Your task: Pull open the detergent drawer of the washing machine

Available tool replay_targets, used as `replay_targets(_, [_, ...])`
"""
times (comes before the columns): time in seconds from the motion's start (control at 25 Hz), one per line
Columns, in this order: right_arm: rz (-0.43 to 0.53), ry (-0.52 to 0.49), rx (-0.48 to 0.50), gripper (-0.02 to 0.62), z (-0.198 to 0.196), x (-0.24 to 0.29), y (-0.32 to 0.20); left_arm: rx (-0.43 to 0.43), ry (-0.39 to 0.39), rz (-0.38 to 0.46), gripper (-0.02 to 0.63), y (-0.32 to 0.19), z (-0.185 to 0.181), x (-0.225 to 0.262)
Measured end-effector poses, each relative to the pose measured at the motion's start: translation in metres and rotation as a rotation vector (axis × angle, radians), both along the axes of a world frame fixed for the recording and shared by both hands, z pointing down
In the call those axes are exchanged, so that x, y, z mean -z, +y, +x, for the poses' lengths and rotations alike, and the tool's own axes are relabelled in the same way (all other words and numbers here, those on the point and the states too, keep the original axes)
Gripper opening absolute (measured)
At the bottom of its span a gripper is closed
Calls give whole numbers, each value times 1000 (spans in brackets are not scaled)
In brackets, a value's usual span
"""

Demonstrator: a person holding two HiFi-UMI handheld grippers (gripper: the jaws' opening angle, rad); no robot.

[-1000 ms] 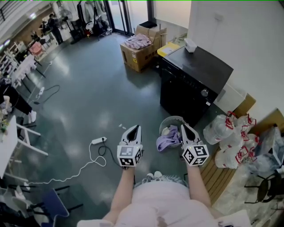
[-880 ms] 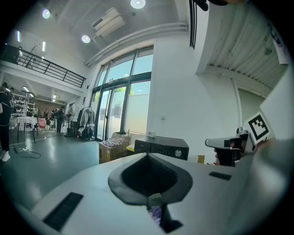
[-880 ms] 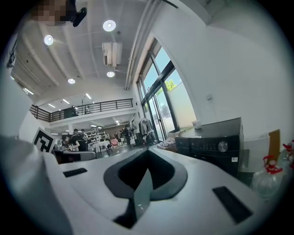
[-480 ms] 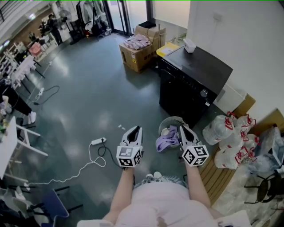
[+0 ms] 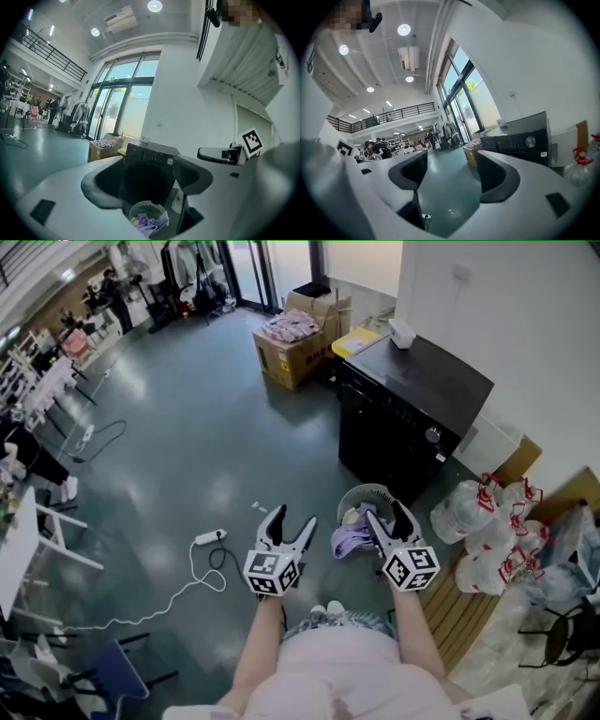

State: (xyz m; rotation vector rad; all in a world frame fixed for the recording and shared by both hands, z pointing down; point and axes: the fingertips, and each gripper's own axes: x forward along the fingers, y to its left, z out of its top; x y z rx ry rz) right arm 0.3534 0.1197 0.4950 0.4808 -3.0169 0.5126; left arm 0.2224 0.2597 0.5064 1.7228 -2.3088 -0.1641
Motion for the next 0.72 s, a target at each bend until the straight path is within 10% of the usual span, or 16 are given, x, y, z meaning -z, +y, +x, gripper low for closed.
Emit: replay_targets(0.72, [-43,-52,-71,385,-11,-6,5,-10,-46,-11,341,32,-28,-7])
